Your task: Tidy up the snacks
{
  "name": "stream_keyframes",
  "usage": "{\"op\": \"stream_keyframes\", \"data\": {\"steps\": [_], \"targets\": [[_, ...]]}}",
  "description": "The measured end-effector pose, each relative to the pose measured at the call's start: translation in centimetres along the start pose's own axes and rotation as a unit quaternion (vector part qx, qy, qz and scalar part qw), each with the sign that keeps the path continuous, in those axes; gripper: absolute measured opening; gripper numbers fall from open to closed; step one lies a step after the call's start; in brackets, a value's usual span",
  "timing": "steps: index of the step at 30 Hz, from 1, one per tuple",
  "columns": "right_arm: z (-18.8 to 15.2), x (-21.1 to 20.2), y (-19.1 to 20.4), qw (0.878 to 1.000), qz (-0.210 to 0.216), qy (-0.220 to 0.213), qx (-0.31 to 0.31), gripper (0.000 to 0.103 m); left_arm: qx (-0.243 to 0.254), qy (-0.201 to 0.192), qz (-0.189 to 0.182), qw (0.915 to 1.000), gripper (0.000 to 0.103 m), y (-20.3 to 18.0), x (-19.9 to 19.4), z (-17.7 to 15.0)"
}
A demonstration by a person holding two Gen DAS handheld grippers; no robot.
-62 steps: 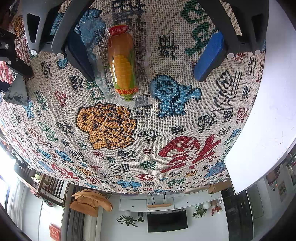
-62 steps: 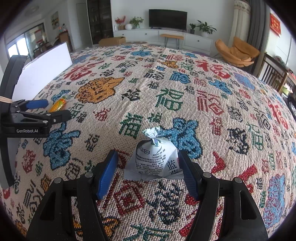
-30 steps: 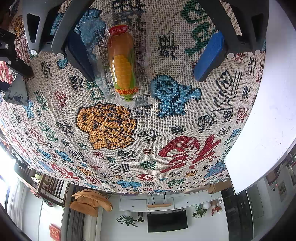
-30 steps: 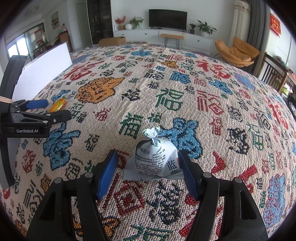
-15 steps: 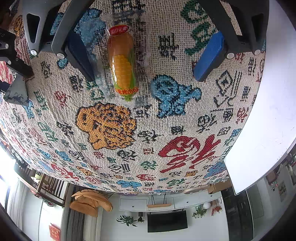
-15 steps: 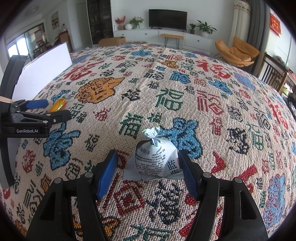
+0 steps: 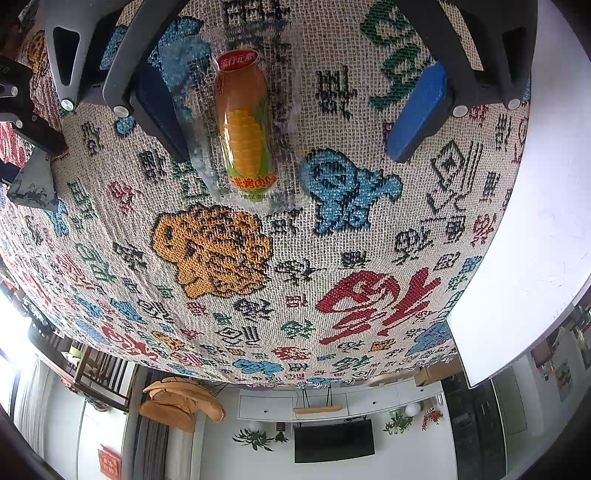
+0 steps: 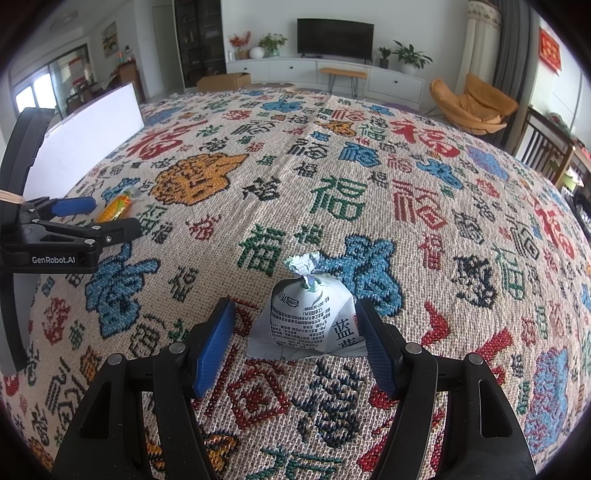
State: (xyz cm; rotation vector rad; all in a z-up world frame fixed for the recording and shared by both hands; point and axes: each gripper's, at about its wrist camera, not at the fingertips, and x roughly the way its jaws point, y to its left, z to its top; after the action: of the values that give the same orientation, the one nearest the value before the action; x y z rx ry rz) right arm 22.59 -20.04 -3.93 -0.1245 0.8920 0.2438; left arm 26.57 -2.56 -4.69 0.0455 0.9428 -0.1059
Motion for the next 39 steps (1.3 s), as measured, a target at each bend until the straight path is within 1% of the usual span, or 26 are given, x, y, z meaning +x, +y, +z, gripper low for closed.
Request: {"op": "stream_keyframes", "data": {"steps": [13, 19, 24, 37, 39], "targets": [[0.01, -0.02, -0.02, 1.0, 0.003, 0.0, 0.002, 0.07, 0.0, 0.0, 0.0, 1.0, 0.103, 0.0, 0.01, -0.01], [-0.01, 0.02, 0.0, 1.0, -0.002, 0.0, -0.002, 0.07, 0.0, 0.0, 0.0, 1.0, 0.103, -0.01, 0.0, -0.02], [-0.04, 0.08, -0.46, 1.0, -0.003, 0.002, 0.006, 0.076, 0.0, 0.0, 0.0, 1.0, 0.103, -0.01, 0.0, -0.04], [0.04, 0.14, -0.35, 1.0, -0.004, 0.003, 0.005, 0.077, 0.0, 0.0, 0.0, 1.0, 0.103, -0.03, 0.01, -0.09], [0.07, 0.16, -0.41, 1.0, 0.001, 0.003, 0.007, 0.08, 0.0, -0.001, 0.0, 1.0, 0.103, -0.04, 0.01, -0.12]]}}
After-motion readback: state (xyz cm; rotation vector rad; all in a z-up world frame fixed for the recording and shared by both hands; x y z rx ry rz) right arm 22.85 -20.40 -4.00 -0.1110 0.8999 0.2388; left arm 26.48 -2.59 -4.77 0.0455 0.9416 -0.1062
